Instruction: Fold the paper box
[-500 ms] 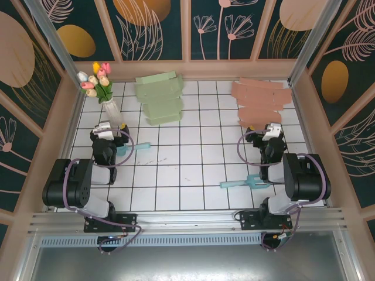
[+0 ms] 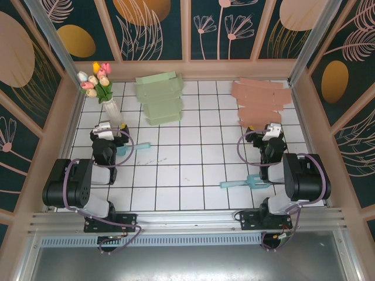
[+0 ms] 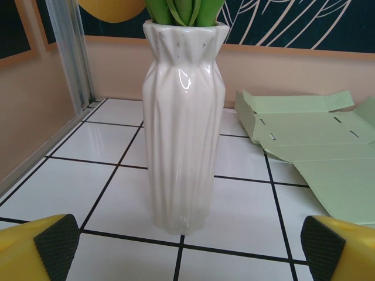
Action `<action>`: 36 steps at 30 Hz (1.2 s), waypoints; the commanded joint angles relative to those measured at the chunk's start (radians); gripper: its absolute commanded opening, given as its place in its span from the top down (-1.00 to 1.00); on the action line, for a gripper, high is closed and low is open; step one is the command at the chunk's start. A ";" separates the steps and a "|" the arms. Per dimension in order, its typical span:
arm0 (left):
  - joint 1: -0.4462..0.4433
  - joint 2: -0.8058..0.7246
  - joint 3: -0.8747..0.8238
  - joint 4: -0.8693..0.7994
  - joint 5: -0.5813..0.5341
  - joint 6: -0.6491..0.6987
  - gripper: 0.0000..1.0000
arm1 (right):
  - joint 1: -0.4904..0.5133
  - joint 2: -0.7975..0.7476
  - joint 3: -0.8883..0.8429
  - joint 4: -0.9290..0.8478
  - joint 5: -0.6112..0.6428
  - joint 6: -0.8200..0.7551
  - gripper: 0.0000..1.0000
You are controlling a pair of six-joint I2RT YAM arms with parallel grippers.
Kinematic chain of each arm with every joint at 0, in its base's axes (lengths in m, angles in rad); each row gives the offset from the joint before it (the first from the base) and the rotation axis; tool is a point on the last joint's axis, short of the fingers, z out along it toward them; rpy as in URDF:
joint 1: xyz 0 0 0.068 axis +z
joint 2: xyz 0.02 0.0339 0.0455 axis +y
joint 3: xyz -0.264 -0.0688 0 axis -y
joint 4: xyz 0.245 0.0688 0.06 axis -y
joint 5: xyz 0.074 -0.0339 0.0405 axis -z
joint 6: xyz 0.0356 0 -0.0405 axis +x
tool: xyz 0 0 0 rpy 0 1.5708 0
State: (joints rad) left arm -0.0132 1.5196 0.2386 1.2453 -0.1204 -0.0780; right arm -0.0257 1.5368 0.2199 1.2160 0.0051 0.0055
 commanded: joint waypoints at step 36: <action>-0.019 -0.398 0.106 -0.481 -0.210 -0.329 -0.97 | 0.130 -0.335 0.125 -0.395 0.254 0.067 -0.98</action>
State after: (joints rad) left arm -0.0265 1.1889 0.3050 0.9344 -0.2722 -0.2230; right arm 0.0658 1.3083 0.2977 0.9565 0.1440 0.0269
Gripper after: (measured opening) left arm 0.987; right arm 0.990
